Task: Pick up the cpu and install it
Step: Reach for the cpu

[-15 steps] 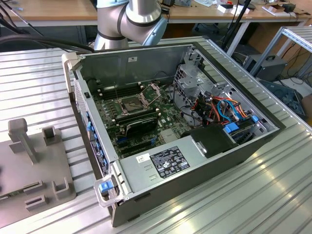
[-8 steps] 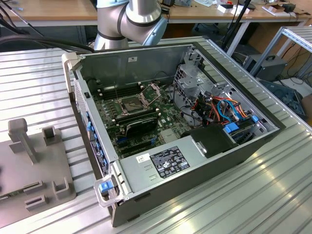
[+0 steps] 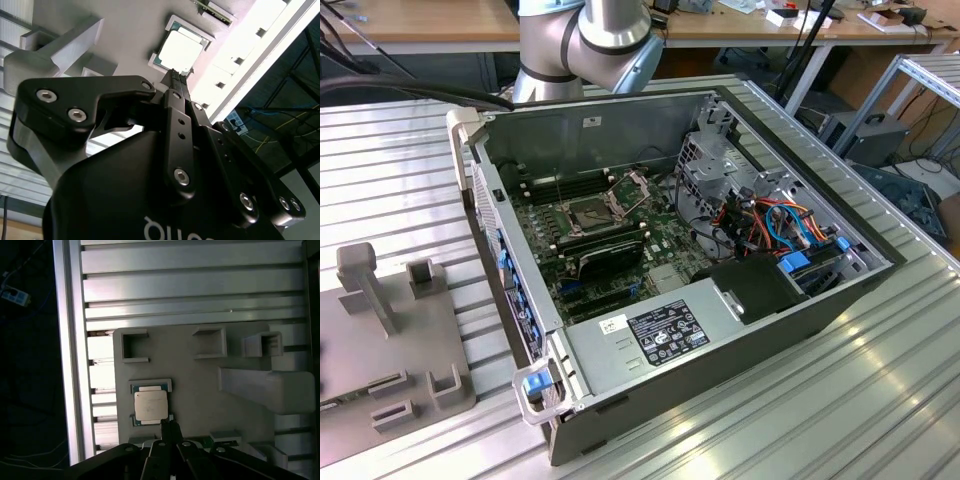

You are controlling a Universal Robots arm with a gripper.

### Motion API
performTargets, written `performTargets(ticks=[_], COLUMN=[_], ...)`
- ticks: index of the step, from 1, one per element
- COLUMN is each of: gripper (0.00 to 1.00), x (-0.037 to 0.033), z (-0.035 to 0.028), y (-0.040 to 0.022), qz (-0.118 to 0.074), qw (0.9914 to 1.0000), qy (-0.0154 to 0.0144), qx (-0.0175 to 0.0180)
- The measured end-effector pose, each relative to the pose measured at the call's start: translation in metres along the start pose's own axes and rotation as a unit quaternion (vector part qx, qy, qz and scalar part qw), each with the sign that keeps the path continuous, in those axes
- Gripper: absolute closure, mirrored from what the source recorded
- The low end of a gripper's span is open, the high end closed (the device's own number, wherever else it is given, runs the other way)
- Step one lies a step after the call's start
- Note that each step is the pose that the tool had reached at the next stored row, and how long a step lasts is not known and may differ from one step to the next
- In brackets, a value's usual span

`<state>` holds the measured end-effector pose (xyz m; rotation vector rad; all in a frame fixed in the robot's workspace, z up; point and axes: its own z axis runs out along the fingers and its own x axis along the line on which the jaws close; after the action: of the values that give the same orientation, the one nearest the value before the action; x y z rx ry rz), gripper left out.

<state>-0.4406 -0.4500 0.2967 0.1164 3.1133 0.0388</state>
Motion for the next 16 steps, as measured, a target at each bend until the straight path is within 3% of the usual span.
performTargets(ticks=[16], gripper=[0.89], x=[0.0030], z=[-0.0001], y=[-0.0004], qz=[0.000], qw=[1.00000], qy=[0.0000], qx=[0.0000])
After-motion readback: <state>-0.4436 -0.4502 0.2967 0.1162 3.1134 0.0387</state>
